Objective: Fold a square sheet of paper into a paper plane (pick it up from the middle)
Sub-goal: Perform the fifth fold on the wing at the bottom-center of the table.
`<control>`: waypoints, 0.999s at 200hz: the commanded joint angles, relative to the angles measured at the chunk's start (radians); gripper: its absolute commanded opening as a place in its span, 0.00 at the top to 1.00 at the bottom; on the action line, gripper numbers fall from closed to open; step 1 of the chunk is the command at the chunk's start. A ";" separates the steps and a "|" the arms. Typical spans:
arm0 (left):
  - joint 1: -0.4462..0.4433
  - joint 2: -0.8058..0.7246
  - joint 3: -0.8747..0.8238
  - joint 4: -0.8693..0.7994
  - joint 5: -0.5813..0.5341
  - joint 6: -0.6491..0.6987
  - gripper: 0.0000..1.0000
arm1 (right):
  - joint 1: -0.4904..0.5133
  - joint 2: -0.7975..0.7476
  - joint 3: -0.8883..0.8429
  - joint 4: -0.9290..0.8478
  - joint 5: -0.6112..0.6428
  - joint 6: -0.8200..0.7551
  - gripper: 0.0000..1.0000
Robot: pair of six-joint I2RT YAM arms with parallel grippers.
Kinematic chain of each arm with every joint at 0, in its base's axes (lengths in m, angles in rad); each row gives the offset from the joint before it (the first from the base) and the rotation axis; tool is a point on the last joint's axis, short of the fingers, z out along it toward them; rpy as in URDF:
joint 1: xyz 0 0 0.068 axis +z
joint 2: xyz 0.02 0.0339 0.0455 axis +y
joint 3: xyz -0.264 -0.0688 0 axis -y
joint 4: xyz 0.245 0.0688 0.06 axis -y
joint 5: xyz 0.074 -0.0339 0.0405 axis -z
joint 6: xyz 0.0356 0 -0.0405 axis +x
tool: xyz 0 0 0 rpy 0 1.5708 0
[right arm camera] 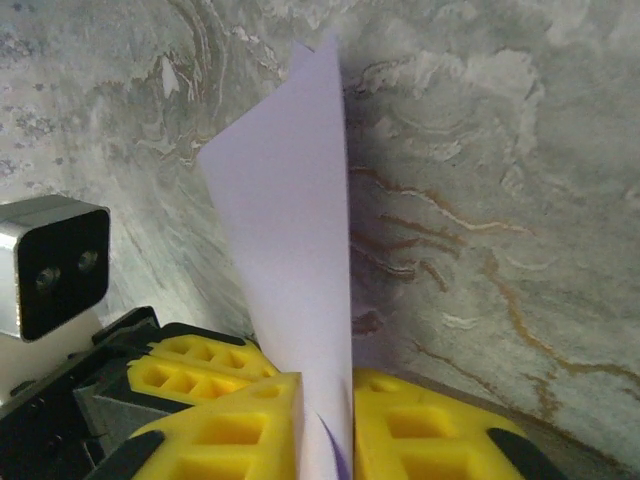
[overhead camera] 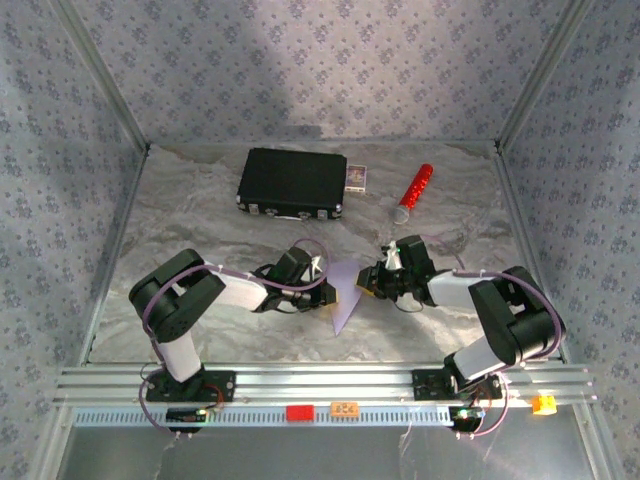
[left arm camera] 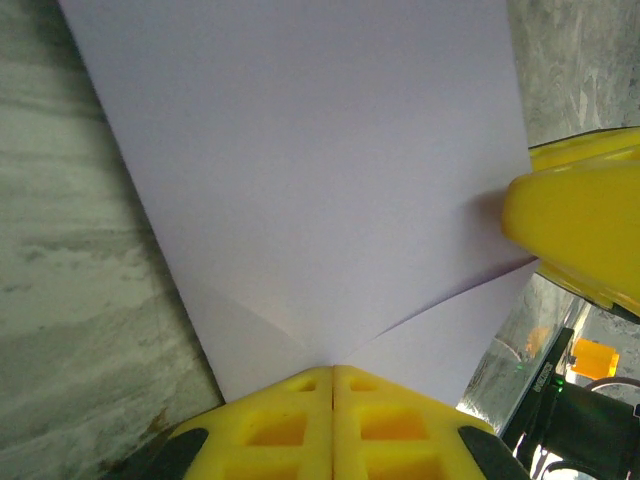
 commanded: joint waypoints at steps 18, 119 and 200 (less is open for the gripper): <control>0.010 -0.045 -0.004 -0.077 -0.047 0.018 0.92 | -0.003 -0.007 0.001 -0.005 -0.006 0.003 0.88; -0.004 -0.113 0.014 -0.094 -0.085 0.001 0.84 | 0.230 -0.255 -0.180 0.053 0.462 0.431 0.92; -0.009 -0.015 0.012 -0.120 -0.094 -0.011 0.94 | 0.246 -0.300 -0.180 0.055 0.384 0.312 0.83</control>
